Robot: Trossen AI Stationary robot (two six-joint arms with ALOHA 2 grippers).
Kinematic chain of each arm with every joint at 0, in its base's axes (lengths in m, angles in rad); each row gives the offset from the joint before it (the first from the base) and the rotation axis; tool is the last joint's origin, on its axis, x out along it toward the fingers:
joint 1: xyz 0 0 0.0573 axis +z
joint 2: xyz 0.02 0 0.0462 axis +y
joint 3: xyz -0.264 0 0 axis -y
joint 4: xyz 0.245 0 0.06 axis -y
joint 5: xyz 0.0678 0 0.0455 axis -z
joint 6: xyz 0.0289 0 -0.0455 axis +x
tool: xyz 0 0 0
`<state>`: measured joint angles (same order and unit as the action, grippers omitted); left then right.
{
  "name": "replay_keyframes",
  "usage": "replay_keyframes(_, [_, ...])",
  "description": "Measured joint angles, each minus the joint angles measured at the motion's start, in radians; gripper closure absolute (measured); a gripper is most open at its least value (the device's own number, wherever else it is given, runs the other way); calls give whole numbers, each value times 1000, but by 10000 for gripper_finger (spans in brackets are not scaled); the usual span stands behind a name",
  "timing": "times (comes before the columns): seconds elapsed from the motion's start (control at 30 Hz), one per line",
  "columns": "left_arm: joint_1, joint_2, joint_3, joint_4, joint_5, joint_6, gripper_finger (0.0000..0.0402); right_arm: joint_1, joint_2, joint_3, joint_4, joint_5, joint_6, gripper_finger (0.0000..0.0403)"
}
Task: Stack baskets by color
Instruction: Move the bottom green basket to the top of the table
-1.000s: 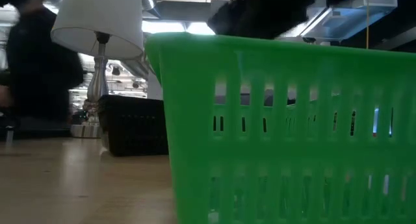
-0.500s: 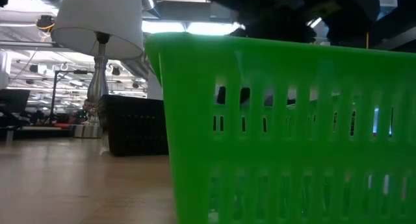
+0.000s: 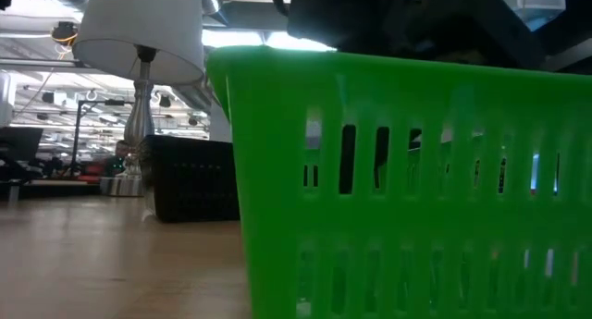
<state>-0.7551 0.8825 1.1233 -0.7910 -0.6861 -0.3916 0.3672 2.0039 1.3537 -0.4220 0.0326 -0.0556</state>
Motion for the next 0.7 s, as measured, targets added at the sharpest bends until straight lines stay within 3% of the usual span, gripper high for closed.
replay_keyframes(0.2, [0, 0, 0, 0, 0, 0, 335, -2, 8, 0, 20, 0, 3, 304])
replay_keyframes(0.37, [0, 0, 0, 0, 0, 0, 335, -5, 8, 0, 33, -13, 37, 388])
replay_keyframes(0.6, [0, 0, 0, 0, 0, 0, 335, -18, 8, 45, 18, -61, 74, 397])
replay_keyframes(0.7, [0, 0, 0, 0, 0, 1, 335, -26, 8, 110, -64, -53, 67, 399])
